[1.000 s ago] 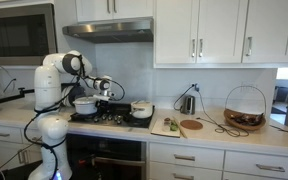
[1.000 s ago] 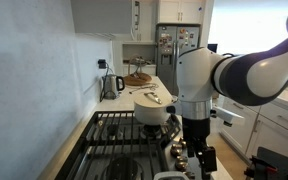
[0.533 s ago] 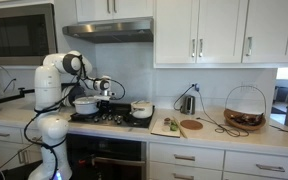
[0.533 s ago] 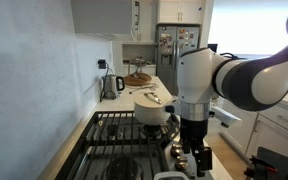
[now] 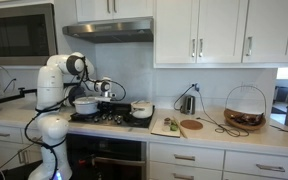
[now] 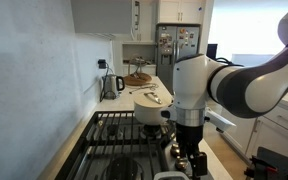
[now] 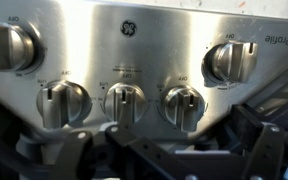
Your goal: Twist the second knob from the left of the stove.
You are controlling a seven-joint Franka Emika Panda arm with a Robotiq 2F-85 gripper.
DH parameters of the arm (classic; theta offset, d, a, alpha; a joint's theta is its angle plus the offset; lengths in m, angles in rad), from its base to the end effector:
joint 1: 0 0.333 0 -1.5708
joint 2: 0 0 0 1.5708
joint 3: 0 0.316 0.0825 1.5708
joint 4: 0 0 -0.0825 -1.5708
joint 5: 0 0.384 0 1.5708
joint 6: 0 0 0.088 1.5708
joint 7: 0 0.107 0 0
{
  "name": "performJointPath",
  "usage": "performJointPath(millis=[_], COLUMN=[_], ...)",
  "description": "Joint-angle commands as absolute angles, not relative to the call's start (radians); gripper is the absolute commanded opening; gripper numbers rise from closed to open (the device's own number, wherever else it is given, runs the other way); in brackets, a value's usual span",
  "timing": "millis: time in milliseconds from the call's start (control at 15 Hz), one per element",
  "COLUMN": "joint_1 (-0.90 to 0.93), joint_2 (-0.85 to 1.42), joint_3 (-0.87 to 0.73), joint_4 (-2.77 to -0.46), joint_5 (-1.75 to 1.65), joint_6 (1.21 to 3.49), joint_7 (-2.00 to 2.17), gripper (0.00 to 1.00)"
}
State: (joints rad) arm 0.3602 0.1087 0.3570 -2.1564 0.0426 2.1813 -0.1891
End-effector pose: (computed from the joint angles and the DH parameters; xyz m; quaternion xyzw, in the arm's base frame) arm 0.4091 0.3569 0.3457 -0.9035 -0.4254 0.0467 0.0246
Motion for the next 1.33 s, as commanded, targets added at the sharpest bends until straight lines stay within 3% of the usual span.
performJointPath(millis=[0,733,867,1000,1267], joint_1=[0.374,0.394,0.393,0.392,0.39], joint_2=[0.138,0.145,0.143,0.141,0.138], joint_3=[0.368,0.374,0.374,0.374,0.372], joint_4=[-2.132,-2.137,-2.137,-2.138,-2.14], joint_5=[0.02,0.024,0.024,0.028,0.03], joint_6=[2.198,2.218,2.216,2.218,2.217], joint_7=[-0.166,-0.162,-0.161,-0.163,-0.16], gripper=[1.0,0.99,0.91,0.67,0.48])
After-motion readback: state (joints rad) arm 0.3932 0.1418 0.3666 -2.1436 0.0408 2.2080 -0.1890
